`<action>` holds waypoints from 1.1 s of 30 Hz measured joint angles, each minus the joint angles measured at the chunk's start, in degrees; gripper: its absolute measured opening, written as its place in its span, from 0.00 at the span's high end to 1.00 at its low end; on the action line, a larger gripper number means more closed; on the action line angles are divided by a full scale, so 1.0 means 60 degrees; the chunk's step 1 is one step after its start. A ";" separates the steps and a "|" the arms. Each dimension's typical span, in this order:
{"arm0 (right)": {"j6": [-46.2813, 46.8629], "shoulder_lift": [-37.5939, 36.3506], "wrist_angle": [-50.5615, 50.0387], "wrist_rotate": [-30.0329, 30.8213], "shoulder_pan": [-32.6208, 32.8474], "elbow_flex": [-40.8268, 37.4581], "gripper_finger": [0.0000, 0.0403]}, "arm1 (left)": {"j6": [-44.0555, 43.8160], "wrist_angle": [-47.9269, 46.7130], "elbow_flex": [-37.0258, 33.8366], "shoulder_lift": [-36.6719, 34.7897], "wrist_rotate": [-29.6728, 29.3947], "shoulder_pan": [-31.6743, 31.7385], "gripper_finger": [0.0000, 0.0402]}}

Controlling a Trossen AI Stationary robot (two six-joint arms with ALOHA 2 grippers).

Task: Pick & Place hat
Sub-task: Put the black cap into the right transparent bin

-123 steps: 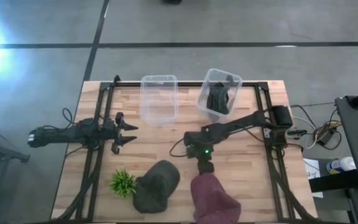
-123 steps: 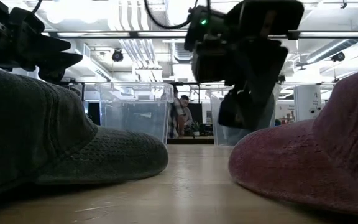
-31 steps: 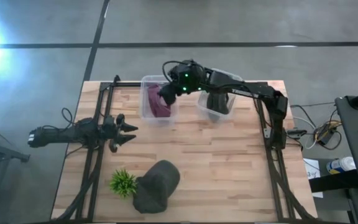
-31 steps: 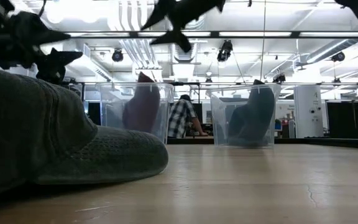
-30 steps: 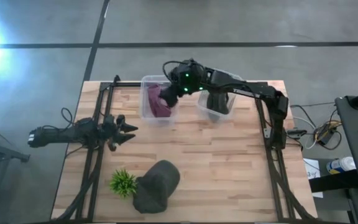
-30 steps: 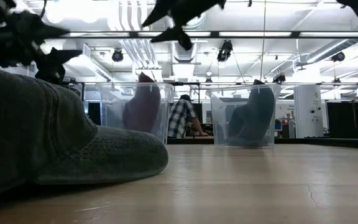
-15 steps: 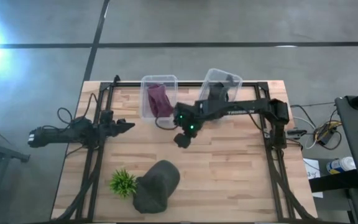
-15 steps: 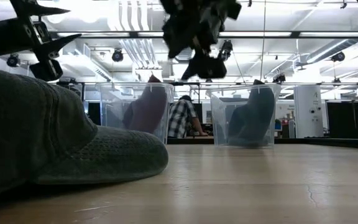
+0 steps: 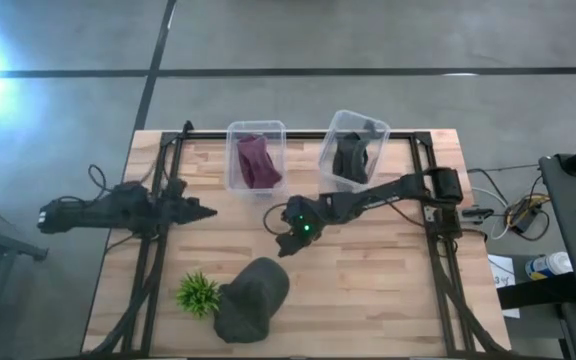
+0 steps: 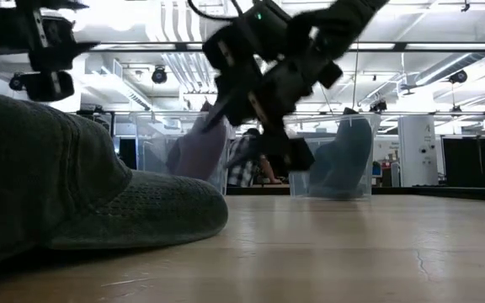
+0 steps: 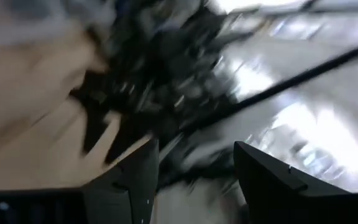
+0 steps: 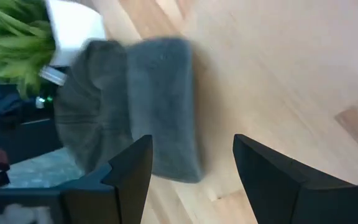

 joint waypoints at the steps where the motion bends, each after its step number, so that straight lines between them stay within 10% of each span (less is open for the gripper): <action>1: 0.0093 0.0082 0.0239 0.0026 0.0068 -0.0152 0.46 | 0.0207 -0.0484 0.0262 0.0320 0.0225 -0.0058 0.50; 11: 0.0585 0.1235 0.2454 -0.0238 0.0575 -0.0287 0.46 | 0.3273 -0.1575 0.1349 0.3530 0.1543 -0.1616 0.50; 25: -0.0580 0.2296 0.2371 -0.1474 0.0545 0.0971 0.46 | 0.3402 0.0402 0.1588 0.6969 0.1945 -0.3525 0.50; 33: -0.0943 0.2297 0.2562 -0.1937 0.0603 0.0956 0.67 | 0.3347 0.0885 0.1743 0.8718 0.1810 -0.3528 0.50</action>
